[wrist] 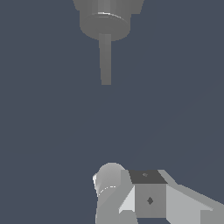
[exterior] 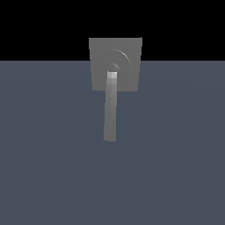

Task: Turn on the faucet by rotating a designated handle.

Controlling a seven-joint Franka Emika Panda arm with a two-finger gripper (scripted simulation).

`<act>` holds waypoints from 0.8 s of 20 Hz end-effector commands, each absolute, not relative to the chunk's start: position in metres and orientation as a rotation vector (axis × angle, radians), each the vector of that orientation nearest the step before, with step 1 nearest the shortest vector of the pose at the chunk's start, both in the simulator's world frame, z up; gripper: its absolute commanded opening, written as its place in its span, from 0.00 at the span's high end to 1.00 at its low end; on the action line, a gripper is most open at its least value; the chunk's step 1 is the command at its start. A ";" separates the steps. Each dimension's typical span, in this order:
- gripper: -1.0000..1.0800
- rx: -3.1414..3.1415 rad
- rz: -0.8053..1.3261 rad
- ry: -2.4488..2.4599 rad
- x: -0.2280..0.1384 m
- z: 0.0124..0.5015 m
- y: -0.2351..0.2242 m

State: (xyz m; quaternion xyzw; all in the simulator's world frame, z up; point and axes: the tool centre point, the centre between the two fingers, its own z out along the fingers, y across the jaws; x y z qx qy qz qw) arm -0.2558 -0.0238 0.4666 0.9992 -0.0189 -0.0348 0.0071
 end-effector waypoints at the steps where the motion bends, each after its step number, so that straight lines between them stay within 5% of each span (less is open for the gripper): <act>1: 1.00 3.098 -0.089 -0.028 -0.255 0.469 -0.025; 16: 1.00 2.586 0.080 0.393 -0.246 0.516 -0.025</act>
